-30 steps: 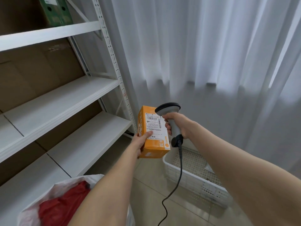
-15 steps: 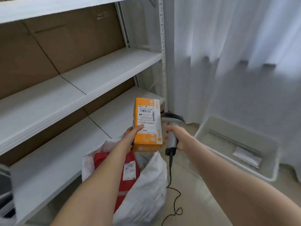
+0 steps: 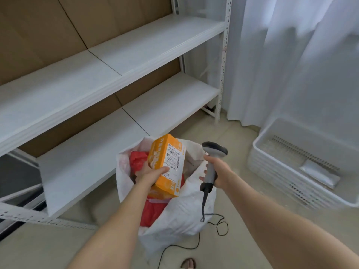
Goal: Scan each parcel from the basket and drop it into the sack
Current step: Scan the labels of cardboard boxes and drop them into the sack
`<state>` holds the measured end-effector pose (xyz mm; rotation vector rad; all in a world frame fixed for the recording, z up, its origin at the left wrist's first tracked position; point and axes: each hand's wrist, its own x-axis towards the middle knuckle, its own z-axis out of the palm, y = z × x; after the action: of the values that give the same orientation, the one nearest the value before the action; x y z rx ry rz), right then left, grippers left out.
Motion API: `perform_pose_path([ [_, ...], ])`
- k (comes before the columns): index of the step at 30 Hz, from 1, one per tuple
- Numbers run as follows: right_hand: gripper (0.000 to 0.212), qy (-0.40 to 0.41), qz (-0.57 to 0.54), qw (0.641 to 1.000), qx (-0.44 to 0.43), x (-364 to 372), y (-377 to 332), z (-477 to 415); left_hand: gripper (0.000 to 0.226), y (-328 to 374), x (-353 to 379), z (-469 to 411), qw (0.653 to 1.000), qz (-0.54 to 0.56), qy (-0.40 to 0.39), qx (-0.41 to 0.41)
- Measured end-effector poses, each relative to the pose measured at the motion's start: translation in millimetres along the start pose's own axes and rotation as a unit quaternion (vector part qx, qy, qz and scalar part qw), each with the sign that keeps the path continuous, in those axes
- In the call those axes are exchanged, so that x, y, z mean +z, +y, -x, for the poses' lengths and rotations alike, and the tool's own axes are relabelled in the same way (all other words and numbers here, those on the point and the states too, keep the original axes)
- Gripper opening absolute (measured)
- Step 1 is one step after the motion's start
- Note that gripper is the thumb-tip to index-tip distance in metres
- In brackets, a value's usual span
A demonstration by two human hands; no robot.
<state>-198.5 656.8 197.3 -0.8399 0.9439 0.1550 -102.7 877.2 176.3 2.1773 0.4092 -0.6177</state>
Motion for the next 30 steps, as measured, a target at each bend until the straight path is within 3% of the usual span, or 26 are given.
perform_pose_path([
  [4, 0.049, 0.044, 0.01, 0.999, 0.02, 1.8, 17.7, -33.6, 0.112, -3.3, 10.3, -29.6, 0.995, -0.096, 0.006, -0.003],
  [6, 0.047, 0.06, 0.023, 0.998, 0.025, 4.8, 25.0, -51.8, 0.108, 4.2, 21.0, -45.6, 0.99, -0.134, -0.04, 0.0],
  [9, 0.039, 0.086, 0.051, 0.995, 0.018, 10.8, 36.3, -77.8, 0.113, 11.3, 45.8, -75.0, 0.96, -0.222, -0.169, 0.023],
  [11, 0.035, 0.095, 0.075, 0.993, 0.018, 13.4, 41.2, -93.5, 0.117, 9.2, 61.4, -101.2, 0.946, -0.249, -0.206, 0.023],
  [13, 0.028, 0.091, 0.097, 0.991, 0.019, 14.1, 45.5, -107.6, 0.115, 6.8, 70.0, -119.5, 0.944, -0.257, -0.207, 0.013],
  [16, 0.019, 0.081, 0.109, 0.991, 0.014, 16.3, 52.3, -132.6, 0.096, 5.0, 74.0, -133.7, 0.938, -0.265, -0.224, 0.03],
  [19, 0.014, 0.126, 0.123, 0.984, 0.006, 19.0, 57.0, -151.8, 0.074, -3.0, 77.7, -148.3, 0.929, -0.293, -0.216, 0.06],
  [21, 0.01, 0.158, 0.127, 0.979, -0.005, 16.7, 60.3, -160.8, 0.072, -8.3, 78.1, -156.6, 0.918, -0.345, -0.179, 0.076],
  [25, 0.016, 0.175, 0.113, 0.978, 0.005, 15.7, 64.0, -160.0, 0.079, -6.5, 75.2, -150.5, 0.842, -0.511, -0.101, 0.141],
  [27, 0.012, 0.162, 0.103, 0.981, 0.008, 22.8, 61.4, -155.6, 0.097, -4.0, 76.0, -140.6, 0.807, -0.555, -0.114, 0.169],
  [30, 0.007, 0.155, 0.091, 0.984, -0.001, 39.5, 53.1, -152.1, 0.121, -9.9, 69.6, -137.6, 0.775, -0.606, -0.128, 0.122],
])
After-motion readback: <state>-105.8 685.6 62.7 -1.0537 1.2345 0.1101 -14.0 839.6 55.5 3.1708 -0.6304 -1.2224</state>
